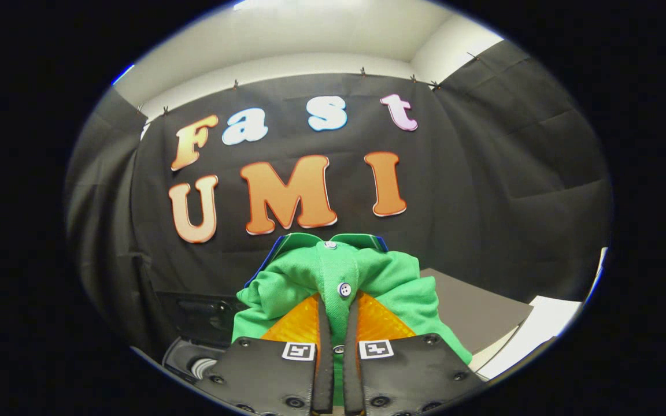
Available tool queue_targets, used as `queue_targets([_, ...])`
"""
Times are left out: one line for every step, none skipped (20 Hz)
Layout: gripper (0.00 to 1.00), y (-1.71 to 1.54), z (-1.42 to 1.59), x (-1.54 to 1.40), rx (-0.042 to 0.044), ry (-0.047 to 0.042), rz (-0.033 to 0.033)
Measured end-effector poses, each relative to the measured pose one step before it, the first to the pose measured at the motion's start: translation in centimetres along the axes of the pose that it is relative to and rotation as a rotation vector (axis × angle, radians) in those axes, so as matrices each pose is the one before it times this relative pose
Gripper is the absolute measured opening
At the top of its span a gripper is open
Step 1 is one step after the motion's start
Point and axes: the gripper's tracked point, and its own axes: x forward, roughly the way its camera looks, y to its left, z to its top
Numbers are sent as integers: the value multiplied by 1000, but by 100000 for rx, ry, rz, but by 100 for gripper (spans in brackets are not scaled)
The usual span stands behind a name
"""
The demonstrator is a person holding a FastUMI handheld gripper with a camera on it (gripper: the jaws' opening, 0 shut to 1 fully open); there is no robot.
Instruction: Put the clothes into the washing machine and then close the washing machine lid.
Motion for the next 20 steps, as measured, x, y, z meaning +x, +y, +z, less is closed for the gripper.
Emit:
queue_targets([14,212,295,-154,1183,-2423,294])
queue_targets([14,125,194,158,810,-2766,213])
queue_targets([14,6,109,246,-88,-3018,137])
queue_targets([14,-3,-122,309,-1435,-2233,-20])
queue_targets([14,-54,463,-379,-2268,-1788,153])
queue_targets([14,35,578,-492,-1642,-981,347])
queue_targets([14,128,210,-18,60,-394,1228])
queue_targets([14,245,85,167,1099,372,2154])
queue_targets([14,147,276,-248,1476,-508,2328])
queue_targets([15,506,684,-657,1343,-1761,2452])
queue_targets([14,1147,910,-658,-182,-2077,2962])
queue_targets([14,1187,539,109,-1755,-1629,2456])
queue_targets([14,2135,785,243,-2229,-738,2329])
queue_targets([14,2197,615,277,-1425,-282,2266])
queue_targets([14,1812,205,460,-321,207,2631])
queue_targets([14,1719,101,424,638,240,2870])
queue_targets([14,1699,58,567,806,35,2701])
queue_targets([14,1748,-33,467,531,92,2302])
queue_targets([14,1413,-252,603,-297,-65,1605])
queue_targets([14,1278,-384,577,-661,-264,1322])
